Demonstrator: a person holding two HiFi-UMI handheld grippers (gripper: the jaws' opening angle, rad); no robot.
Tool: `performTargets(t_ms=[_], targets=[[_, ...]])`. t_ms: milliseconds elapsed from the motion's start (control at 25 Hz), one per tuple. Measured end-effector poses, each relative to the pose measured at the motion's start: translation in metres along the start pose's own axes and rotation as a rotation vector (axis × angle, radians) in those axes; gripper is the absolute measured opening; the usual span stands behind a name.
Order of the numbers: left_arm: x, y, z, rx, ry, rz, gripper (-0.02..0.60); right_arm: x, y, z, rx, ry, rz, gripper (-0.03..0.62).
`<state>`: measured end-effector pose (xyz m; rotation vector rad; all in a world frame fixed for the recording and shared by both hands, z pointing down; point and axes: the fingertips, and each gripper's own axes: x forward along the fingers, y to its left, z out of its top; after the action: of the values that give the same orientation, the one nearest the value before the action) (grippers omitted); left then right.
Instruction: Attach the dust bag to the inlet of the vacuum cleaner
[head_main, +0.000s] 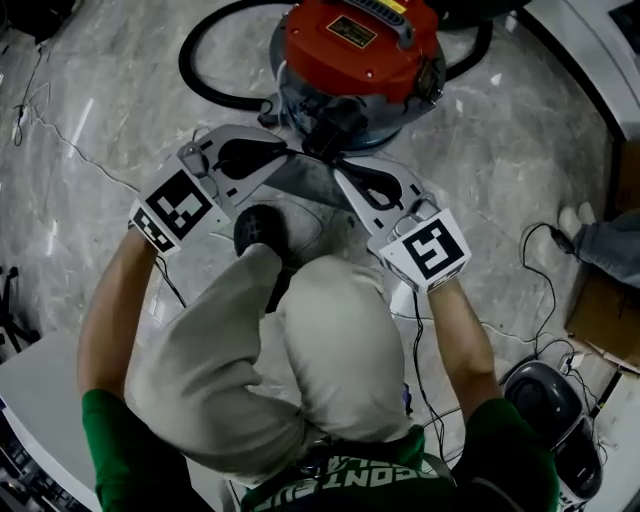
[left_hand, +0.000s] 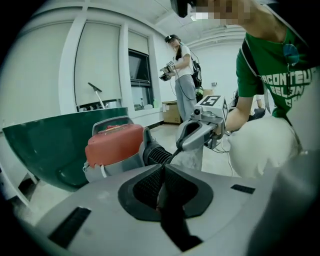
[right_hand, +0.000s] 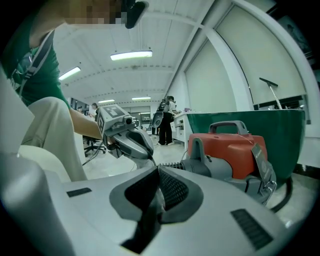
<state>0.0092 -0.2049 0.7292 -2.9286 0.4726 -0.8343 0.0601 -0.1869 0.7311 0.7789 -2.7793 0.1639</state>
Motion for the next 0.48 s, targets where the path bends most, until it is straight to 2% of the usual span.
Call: performTargets(t_ms=[160,480], targets=[[0.001,0.005,0.007,0.065,-0.01,-0.027,0.018,-0.001,-0.002,0.009,-0.002,-0.04,0.02,0.017],[0.014,0.019,0.018,0.094,-0.021,-0.019,0.028,-0.005,-0.012,0.012,0.022,-0.06,-0.006,0.015]])
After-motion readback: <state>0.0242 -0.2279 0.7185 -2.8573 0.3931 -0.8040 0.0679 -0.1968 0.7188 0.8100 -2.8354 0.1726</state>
